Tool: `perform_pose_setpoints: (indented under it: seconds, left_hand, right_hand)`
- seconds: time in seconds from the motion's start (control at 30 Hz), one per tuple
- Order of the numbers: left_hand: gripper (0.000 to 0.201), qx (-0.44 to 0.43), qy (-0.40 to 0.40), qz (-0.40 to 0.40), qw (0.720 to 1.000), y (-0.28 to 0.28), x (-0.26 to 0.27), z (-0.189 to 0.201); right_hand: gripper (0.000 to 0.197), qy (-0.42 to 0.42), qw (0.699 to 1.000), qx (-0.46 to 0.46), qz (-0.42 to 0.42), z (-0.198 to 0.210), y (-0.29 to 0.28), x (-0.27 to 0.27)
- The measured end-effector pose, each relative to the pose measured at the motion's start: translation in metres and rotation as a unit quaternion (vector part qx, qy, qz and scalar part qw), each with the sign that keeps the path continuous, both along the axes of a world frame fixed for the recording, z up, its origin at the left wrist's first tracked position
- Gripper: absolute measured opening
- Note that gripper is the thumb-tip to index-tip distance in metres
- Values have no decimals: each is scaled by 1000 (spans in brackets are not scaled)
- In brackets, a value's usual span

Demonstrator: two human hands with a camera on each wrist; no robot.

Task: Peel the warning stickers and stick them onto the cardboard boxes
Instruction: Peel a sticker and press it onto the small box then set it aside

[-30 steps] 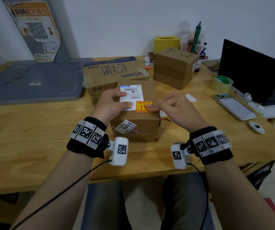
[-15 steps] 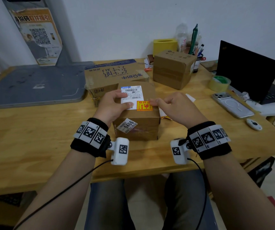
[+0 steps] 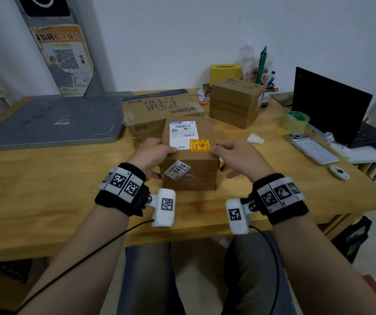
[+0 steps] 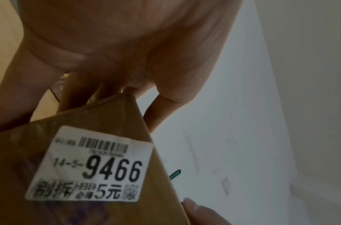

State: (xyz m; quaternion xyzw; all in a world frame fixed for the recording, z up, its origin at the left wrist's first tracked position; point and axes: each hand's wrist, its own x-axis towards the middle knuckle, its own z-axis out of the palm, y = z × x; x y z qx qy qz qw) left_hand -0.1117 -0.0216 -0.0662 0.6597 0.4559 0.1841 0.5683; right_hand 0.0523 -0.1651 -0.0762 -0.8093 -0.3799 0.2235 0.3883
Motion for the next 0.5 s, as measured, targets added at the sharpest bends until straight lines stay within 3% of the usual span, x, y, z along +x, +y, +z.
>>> perform_pose_setpoints:
  seconds: [0.13,0.33,0.5]
  left_hand:
    - [29,3,-61,-6,998,-5,-1,13]
    - [42,2,-200,-25,979,11,11,44]
    - [42,-40,-248,-38,967,38,50,59]
  right_hand:
    - [23,13,996,82,-44,15,-4,-2]
    - [38,22,966,249,-69,44,-2,13]
    - [43,-14,955,287,-66,66,24,45]
